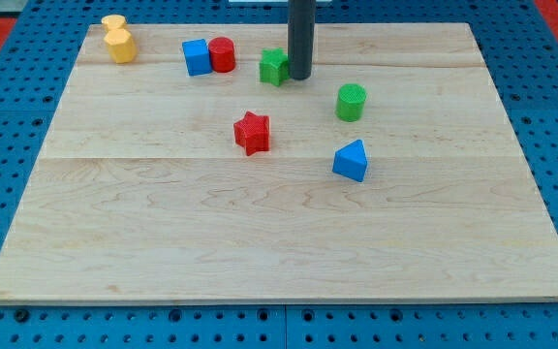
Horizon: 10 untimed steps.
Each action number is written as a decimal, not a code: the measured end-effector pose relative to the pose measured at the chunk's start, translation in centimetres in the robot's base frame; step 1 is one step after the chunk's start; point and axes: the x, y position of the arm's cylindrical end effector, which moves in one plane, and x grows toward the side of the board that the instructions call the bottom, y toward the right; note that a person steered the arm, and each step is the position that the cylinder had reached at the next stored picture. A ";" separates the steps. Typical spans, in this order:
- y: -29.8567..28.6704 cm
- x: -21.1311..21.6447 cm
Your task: Move green star to green circle
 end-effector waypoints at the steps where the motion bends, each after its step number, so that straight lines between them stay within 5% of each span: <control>1: -1.0 -2.3; 5: -11.4 -5.9; 10: -10.0 -5.1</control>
